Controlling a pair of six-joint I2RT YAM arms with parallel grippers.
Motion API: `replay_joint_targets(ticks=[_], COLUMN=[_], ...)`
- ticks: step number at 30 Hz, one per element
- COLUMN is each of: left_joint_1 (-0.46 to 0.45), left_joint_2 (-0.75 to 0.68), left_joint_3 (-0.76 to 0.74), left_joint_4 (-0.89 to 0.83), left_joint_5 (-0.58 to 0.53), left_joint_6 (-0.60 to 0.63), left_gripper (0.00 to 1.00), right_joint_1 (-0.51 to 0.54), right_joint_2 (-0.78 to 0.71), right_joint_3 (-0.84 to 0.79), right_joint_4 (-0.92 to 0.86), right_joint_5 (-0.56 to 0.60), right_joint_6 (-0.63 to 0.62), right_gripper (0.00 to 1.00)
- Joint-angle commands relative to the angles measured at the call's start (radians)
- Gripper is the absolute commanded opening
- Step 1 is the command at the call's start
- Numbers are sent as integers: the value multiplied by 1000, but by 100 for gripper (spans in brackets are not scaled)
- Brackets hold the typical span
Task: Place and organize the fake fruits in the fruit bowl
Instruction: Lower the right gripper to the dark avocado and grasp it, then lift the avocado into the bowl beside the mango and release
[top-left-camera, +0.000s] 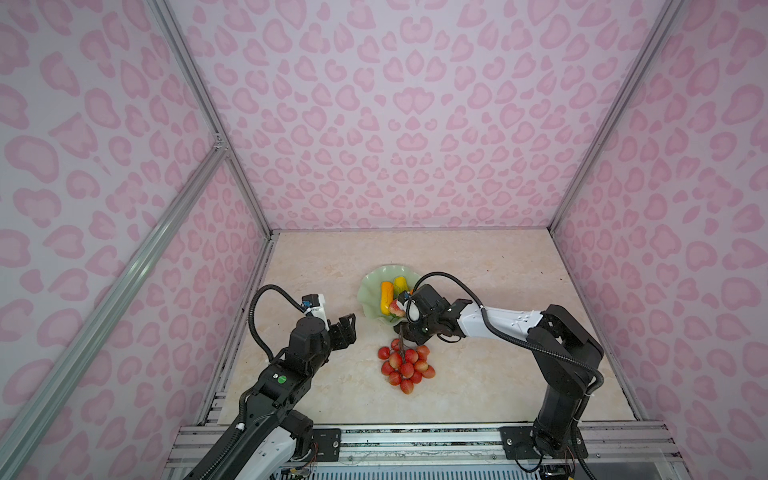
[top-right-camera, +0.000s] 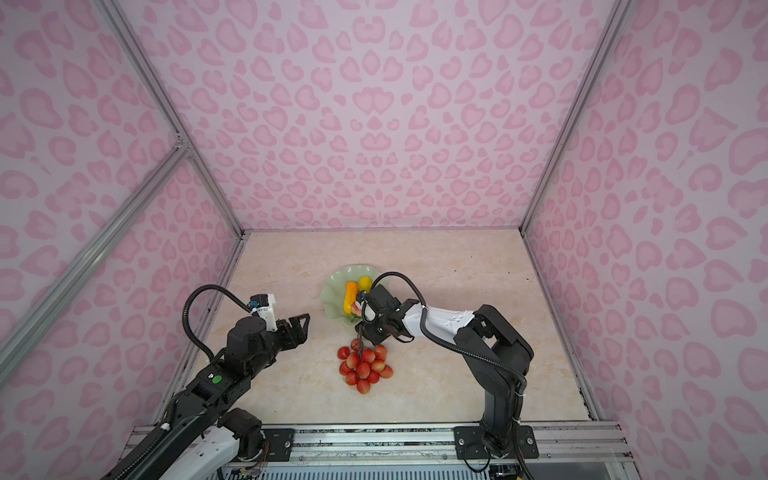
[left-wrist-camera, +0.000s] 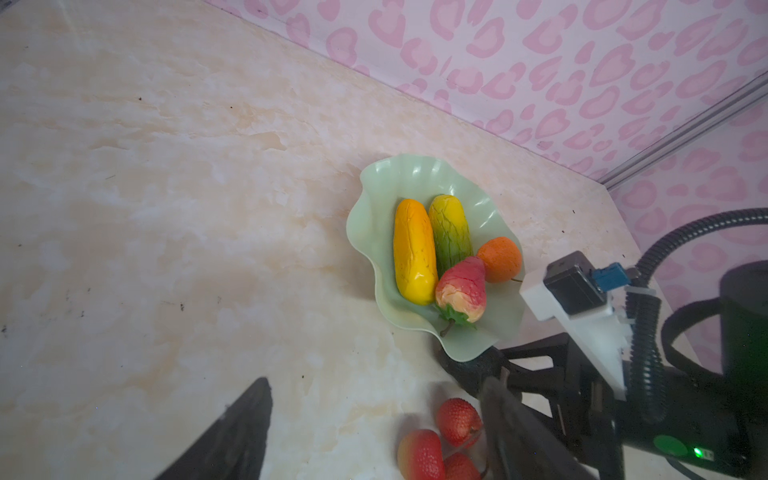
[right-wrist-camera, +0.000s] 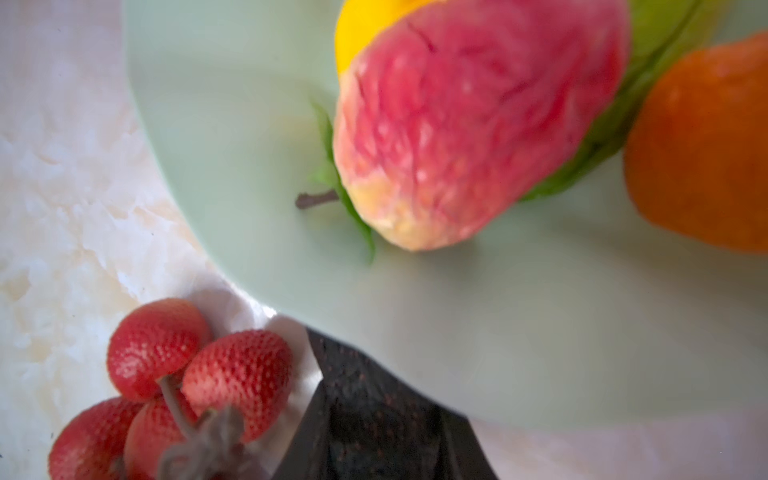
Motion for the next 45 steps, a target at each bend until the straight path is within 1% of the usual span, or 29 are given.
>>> replay_joint_targets(ticks=[1,5,10,13,16,19,23,28,35,40,43,45], left_joint_1=[1,1,0,1,1,0,1,1,1,1,1,1], left_joint_2=[-1,12,22,26,33,25,-24,-105,-157,-159,-162,-165], left_joint_3=[-4,-4,-6,-10,-4,1,-11,-39,-49,-50,-49,-49], left_joint_4=[29,38,47,55,51,42,17,-8,-36,-43,-48,-50], left_joint_5=[-17,-17,-11,-14,-14,-11,-22,-48,-77,-78,-83,-87], left_joint_6=[-2,-7,-12,-13,-12,-13,-24,-32,-29,-29,-27,-24], left_gripper=[80,80,80,80,80,80,80,80,80,80,81,81], right_joint_1=[6,16,14,9,10,10,10,7,6,3,-1,-5], right_joint_2=[-54,-162,-355,-446,-461,-397,-249,-96,135,234,260,278], right_joint_3=[-50,-141,-227,-206,-136,-31,125,204,355,419,419,420], right_joint_4=[-49,-108,-192,-209,-164,-104,-42,139,201,243,260,260], right_joint_5=[26,60,165,222,223,195,129,40,-14,-37,-26,-14], right_joint_6=[16,39,85,95,73,95,182,304,413,504,548,573], right_gripper=[20,18,17,17,18,18,18,18,18,18,22,29])
